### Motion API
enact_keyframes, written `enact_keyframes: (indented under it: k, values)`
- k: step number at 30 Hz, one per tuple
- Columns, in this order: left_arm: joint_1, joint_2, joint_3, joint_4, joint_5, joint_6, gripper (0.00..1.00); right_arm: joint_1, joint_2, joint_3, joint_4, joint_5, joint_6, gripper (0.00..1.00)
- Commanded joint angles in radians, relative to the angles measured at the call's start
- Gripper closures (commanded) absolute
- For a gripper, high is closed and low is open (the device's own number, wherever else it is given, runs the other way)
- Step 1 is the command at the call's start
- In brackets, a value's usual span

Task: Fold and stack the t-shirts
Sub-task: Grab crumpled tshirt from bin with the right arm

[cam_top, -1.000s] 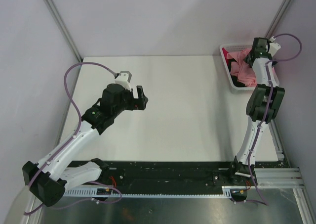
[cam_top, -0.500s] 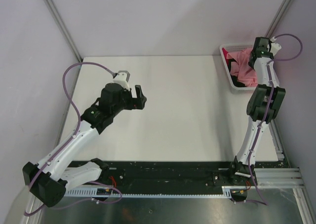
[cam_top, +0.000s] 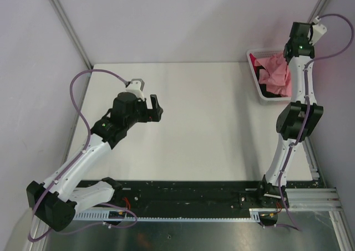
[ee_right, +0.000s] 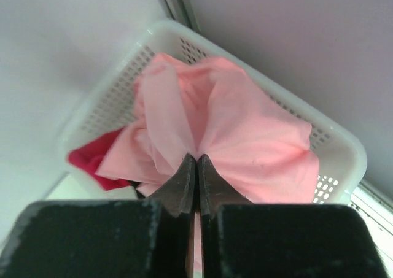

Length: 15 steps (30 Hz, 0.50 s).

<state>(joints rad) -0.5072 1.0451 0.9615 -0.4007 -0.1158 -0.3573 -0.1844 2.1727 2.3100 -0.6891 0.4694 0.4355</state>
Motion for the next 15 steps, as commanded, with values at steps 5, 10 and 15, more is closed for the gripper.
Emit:
enact_keyframes:
  k: [5, 10, 15]
  values:
    - [0.009, 0.009, 0.037, 0.015, 0.006, 0.004, 0.01, 0.11, -0.256, 0.096, 0.159, 0.144, -0.143, 1.0]
    - [0.012, 0.016, 0.037, 0.015, 0.006, 0.002, 0.01, 0.212, -0.372, 0.092, 0.269, 0.164, -0.229, 1.0]
    - [0.015, 0.019, 0.037, 0.015, 0.002, 0.002, 0.0, 0.375, -0.46, 0.071, 0.373, 0.198, -0.332, 1.0]
